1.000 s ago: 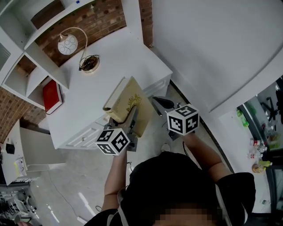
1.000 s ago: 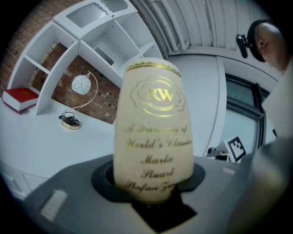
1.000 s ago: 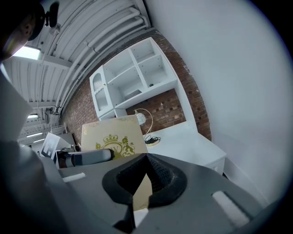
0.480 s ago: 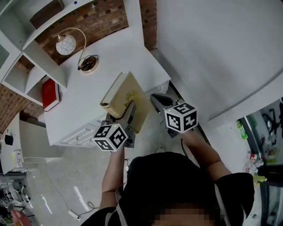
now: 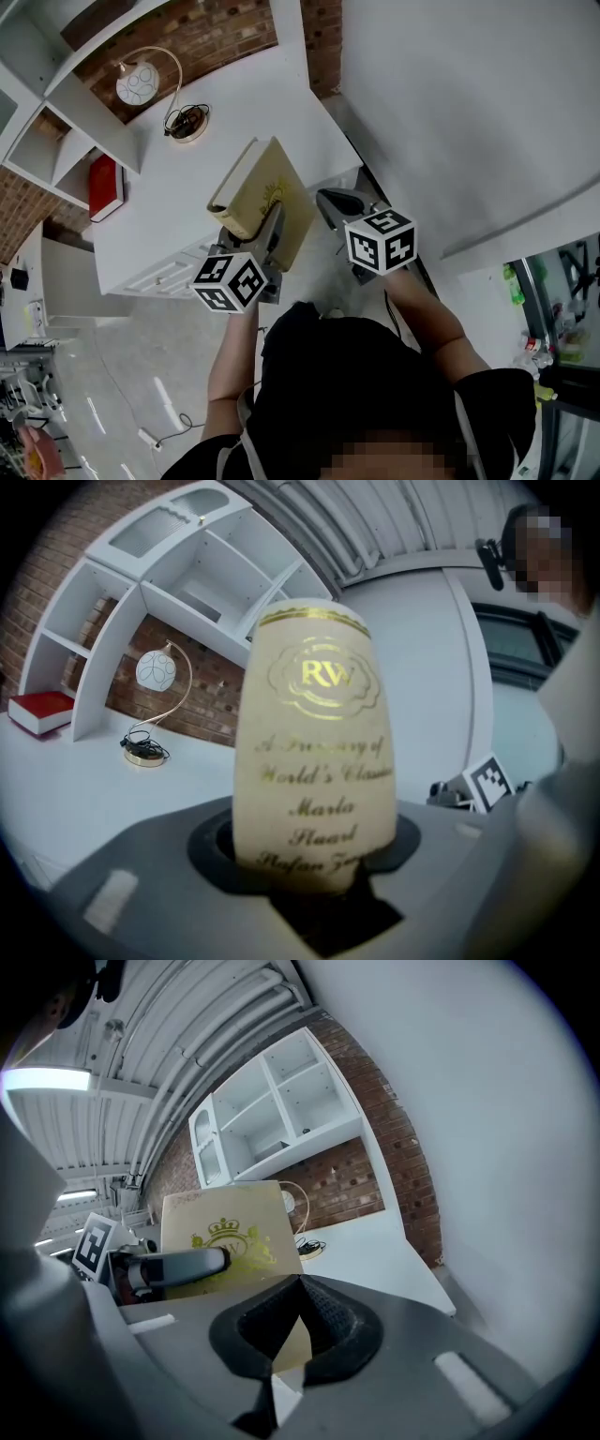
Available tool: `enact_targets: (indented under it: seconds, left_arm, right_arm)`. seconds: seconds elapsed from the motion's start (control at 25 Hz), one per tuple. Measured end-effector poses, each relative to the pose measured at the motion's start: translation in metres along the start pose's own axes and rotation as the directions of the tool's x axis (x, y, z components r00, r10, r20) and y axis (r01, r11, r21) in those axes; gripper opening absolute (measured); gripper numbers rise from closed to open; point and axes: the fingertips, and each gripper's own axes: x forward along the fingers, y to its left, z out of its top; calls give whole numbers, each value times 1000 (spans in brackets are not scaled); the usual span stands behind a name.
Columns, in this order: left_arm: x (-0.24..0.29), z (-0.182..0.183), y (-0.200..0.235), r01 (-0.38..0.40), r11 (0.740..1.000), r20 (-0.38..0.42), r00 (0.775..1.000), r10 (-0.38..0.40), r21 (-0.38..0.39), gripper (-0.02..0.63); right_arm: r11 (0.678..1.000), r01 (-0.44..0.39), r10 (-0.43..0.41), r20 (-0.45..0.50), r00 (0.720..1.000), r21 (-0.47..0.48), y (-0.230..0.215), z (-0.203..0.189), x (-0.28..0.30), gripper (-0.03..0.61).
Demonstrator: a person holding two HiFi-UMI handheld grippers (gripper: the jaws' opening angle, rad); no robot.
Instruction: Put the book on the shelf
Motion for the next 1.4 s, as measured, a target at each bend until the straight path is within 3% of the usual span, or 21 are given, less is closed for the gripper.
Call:
enact_targets:
  seconds: [0.32,0.6,0.88,1.4]
  left_arm:
    - [22,12,6,43,998,1,999,-43,38,216]
    - [58,26,19,111,994,10,994,-111,18,215]
    - [84,49,48,120,992,37,992,-119,-26,212]
    - [122,85,95,119,992,16,993,-120,43,213]
  right_arm:
    - [1000,-3,3,9,1000,17,-8,11,20,-3]
    - [1000,29,-28,11,1000,-13,-27,38,49,-3]
    - [999,36,-35,16,999,-29,-37,61,83,-3]
    - [998,24,-23,9,1000,-57,-35,98,147,-3]
